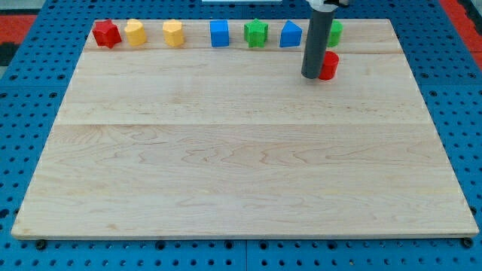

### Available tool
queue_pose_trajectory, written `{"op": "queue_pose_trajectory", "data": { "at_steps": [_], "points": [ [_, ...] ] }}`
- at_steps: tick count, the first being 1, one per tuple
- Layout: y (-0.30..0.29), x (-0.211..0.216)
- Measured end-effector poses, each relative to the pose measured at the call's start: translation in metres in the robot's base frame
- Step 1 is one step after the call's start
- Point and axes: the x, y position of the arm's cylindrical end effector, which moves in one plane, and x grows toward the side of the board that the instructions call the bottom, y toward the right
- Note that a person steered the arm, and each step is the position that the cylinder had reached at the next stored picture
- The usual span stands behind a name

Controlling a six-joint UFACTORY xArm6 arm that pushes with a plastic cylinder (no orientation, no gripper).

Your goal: Push the green circle slightly upwards

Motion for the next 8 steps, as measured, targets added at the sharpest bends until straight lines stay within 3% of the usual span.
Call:
{"op": "queue_pose_trajectory", "data": {
  "at_steps": [3, 5, 8],
  "points": [
    [0.021, -0.01],
    [-0.039, -0.017],
    [-0.021, -0.023]
  ]
}}
